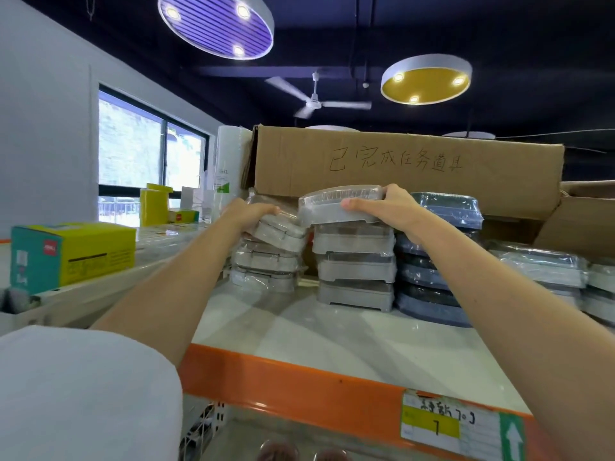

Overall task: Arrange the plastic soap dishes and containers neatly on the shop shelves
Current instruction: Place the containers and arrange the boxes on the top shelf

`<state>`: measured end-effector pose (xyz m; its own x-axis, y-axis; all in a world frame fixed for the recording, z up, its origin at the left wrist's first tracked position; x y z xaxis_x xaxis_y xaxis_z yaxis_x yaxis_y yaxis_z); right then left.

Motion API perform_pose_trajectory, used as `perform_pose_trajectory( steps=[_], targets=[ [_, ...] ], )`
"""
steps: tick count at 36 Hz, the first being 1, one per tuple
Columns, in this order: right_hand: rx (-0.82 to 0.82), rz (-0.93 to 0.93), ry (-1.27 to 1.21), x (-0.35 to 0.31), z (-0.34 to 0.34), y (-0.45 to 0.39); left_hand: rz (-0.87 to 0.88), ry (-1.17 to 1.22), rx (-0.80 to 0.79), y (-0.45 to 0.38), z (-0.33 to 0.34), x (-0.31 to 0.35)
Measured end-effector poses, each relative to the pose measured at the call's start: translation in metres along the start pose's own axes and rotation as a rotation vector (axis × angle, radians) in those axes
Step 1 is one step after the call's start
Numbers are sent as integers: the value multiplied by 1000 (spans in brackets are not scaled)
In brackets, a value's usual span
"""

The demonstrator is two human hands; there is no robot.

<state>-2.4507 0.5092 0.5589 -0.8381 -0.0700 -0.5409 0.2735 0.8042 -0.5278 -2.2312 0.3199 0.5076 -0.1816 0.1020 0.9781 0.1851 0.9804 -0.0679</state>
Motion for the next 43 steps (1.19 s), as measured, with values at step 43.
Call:
perform_pose_trajectory(
  steps=[43],
  targets=[
    [152, 122, -1007, -82, 21, 245, -23, 398, -28, 213, -63, -81]
  ],
)
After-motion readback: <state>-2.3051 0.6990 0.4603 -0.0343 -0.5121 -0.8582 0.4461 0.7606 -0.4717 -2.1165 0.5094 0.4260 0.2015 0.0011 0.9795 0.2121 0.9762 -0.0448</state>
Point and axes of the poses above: each hand's wrist, its own y-axis away from the middle knuckle, its own z-axis out of the palm, x = y × z, the point moved 7 cm from there along -y, towards the middle knuckle, and after that the axes turned 11 degrees about -z, right-handed, at the moved point
